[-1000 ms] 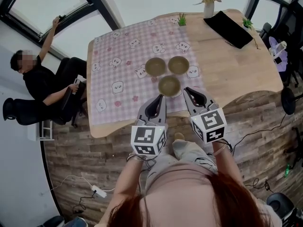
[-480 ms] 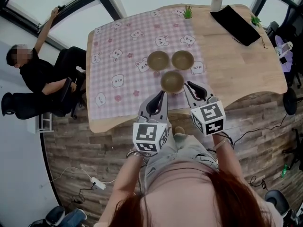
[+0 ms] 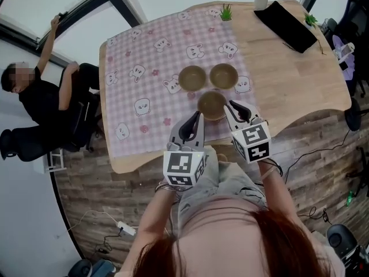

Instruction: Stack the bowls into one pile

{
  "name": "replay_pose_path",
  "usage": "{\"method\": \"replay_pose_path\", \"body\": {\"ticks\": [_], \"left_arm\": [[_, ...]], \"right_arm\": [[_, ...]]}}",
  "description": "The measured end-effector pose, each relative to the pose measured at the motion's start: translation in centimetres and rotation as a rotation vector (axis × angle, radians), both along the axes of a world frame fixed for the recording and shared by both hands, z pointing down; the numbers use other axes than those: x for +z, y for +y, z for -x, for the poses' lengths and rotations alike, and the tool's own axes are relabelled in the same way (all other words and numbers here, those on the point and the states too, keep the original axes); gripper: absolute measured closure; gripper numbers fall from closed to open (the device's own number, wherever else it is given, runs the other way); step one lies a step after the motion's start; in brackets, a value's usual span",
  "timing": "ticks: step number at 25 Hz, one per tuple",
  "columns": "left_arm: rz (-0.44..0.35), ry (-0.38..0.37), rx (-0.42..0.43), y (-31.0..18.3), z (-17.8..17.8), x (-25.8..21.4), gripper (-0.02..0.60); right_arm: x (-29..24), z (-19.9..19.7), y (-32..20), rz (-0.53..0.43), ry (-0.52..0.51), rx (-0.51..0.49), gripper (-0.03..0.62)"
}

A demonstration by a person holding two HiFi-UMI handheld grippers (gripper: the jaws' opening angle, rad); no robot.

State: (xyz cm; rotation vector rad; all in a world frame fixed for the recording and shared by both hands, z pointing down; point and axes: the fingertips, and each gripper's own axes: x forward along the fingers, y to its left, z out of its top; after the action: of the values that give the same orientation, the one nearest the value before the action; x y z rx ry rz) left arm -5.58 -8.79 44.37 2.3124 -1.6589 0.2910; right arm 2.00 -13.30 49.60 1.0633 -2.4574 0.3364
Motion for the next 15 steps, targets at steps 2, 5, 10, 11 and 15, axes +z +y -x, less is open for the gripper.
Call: {"method": "replay_pose_path", "body": {"ticks": [2, 5, 10, 11, 15], "left_arm": [[0.004, -0.003, 0.008, -0.6, 0.3, 0.4, 0.566], [0.013, -0.002, 0.019, -1.4, 0.6, 1.1, 0.566], [0.031, 0.002, 0.04, -2.5, 1.0, 2.3, 0.566], [0.036, 0.004, 0.043, -2.7, 1.1, 2.6, 0.566], [0.057, 0.016, 0.051, -3.7, 1.7, 3.7, 0.566]], "right_arm": [[0.8, 0.1, -0.5, 0.013, 0.009, 0.009, 0.53], [1.9, 0.2, -1.3, 0.035, 0.021, 0.024, 0.526], [3.7, 0.4, -2.3, 0.07, 0.042, 0.043, 0.522], [4.1, 0.5, -2.5, 0.078, 0.046, 0.047, 0.52], [5.8, 0.7, -3.2, 0.11, 0.066, 0.057, 0.516]]}}
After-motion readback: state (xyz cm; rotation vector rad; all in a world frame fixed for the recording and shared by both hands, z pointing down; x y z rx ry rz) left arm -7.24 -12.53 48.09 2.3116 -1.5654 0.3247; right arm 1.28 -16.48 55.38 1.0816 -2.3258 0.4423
